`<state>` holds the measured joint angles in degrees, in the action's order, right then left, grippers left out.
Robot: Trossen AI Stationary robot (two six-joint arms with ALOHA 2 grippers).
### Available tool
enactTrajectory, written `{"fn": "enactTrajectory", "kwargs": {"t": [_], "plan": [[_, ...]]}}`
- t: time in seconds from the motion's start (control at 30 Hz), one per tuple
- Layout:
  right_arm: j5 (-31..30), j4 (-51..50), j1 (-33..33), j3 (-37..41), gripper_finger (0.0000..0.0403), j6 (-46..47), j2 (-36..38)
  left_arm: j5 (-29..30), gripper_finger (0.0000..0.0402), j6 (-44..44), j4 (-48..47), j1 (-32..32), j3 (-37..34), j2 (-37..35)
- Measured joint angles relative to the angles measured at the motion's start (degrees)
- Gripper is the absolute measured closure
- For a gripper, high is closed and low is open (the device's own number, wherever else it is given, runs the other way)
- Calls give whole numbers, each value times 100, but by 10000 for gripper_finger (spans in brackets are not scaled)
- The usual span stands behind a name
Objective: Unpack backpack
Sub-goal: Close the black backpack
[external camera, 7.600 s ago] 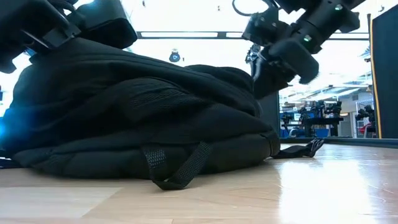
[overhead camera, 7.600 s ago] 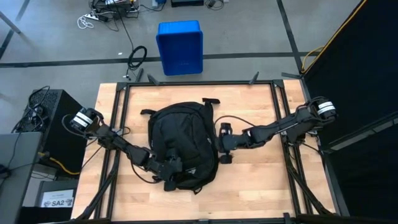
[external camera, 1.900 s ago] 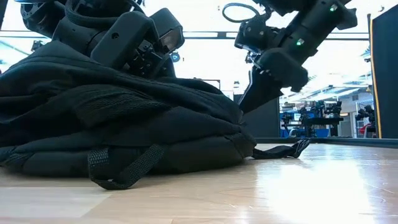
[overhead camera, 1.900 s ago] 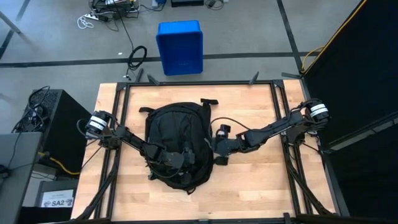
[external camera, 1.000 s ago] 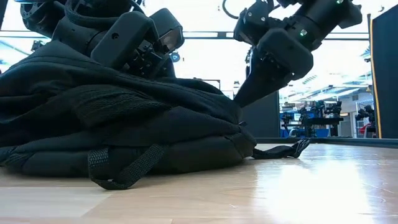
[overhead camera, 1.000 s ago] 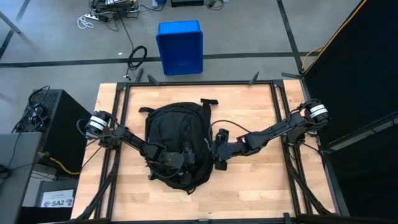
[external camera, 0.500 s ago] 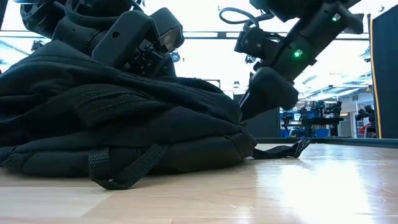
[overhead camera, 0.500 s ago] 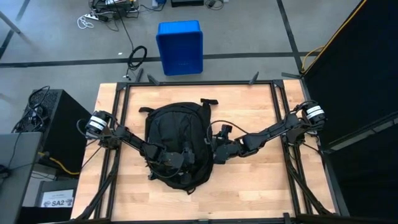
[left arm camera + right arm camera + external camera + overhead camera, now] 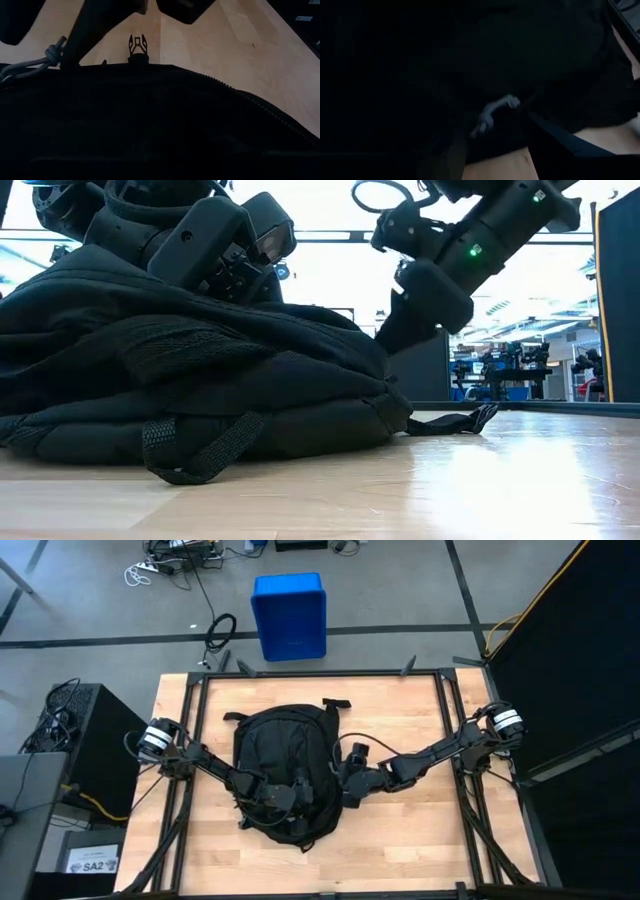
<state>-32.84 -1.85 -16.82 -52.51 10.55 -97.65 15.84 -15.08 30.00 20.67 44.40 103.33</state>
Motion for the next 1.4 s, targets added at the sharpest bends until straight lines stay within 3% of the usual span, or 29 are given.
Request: {"fn": "enactTrajectory", "kwargs": {"t": [0.27,0.57,0.9,1.03,1.23,1.4], "plan": [[19,76,116,0,254,-97,4,-2,355,-1,4,0,0,0],[553,-13,273,0,278,-26,-33,-2,355,1,4,0,7,0],[567,-144,256,0,394,-359,-61,-2,355,1,7,0,7,0],[680,-144,208,0,388,-361,-61,-2,355,42,10,0,7,0],[1629,-101,202,0,398,-368,-61,-23,355,291,54,3,7,-48],[1617,-26,119,0,398,-331,-59,284,355,765,134,-4,7,-219]]}}
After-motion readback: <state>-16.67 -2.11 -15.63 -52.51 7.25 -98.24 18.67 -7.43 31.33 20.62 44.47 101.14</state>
